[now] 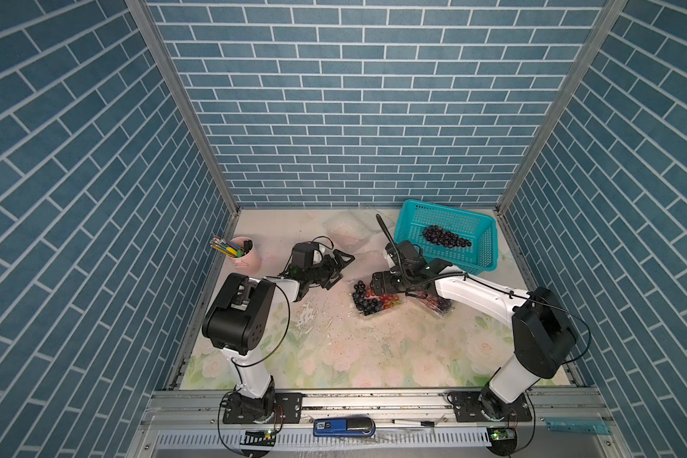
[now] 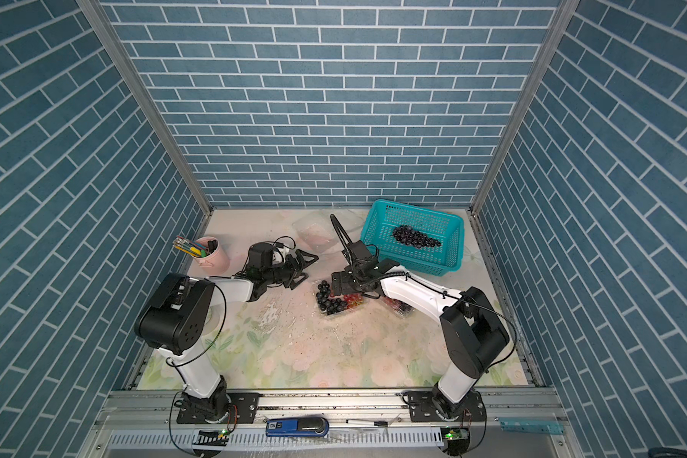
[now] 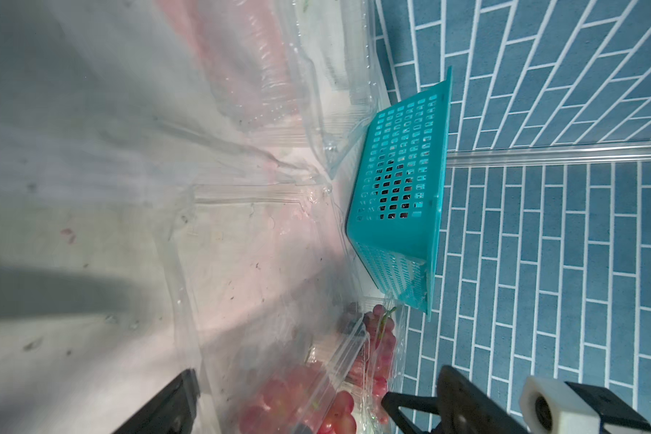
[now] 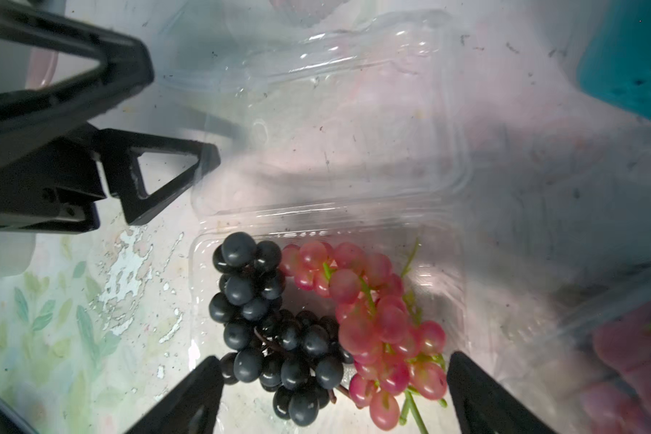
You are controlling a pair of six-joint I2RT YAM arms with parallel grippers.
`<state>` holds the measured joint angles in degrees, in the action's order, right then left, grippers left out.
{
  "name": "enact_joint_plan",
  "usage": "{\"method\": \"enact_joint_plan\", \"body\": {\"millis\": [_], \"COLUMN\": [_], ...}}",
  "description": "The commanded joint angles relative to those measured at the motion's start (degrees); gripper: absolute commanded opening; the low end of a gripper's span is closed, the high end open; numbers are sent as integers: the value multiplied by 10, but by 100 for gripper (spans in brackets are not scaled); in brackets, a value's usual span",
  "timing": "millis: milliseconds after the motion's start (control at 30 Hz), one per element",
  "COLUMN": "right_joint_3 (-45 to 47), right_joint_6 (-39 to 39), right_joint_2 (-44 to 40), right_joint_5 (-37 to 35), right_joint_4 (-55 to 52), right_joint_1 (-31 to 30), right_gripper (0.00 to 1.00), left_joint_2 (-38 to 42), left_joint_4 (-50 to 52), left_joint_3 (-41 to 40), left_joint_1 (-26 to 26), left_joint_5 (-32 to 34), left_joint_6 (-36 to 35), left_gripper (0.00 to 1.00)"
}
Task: Pack grapes into containers
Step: Close the packing box at the center of the board.
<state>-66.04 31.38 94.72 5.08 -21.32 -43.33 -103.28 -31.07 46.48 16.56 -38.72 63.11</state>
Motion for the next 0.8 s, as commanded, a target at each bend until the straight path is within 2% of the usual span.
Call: {"method": "enact_joint_plan", "body": {"millis": [0,133,267,567,767], "right_joint_3": [7,17,-21,-135,-173], "right_joint_6": [34,24,-10,-45,-47], "right_joint_2": [-6,-4,14,131,185], "right_joint_5": [31,49,48,80,144], "right_joint_4": [21,42,13,-30,-18], "right_joint_1": [10,36,66,122,135], "right_gripper": [95,95,96,98,99], "left_joint_2": [-18,-18,-10,-15,-21], "left_joint_4": [-41,-54,-50,-58,-57], "left_joint_3": [6,-1,-11,-15,-13], "left_joint_1": [6,8,9,11,13], "left_joint_5": [7,5,6,9,8], "left_joint_6": [20,24,21,22,22], "left_gripper": [100,100,100,100,100]}}
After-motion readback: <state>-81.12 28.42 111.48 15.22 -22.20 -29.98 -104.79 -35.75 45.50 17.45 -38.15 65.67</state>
